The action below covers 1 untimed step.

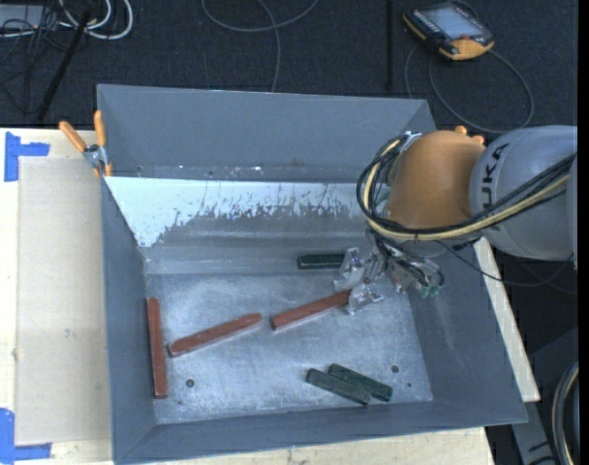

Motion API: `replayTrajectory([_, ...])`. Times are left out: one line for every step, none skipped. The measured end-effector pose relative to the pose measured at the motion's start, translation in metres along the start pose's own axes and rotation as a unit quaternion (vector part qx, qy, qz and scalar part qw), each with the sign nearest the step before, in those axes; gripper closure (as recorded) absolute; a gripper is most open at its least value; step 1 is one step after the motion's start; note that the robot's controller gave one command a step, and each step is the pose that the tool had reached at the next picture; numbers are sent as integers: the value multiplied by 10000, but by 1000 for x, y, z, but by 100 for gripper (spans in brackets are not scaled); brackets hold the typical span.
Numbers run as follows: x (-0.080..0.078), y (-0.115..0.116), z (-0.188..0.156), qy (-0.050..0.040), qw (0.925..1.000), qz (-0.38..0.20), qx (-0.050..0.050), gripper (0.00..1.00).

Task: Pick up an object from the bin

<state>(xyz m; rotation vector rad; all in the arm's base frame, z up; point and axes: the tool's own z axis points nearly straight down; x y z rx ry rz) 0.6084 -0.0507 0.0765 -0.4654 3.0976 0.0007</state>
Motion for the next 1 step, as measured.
replayTrajectory([4, 7, -200, 22, 9997, -249, 2, 100])
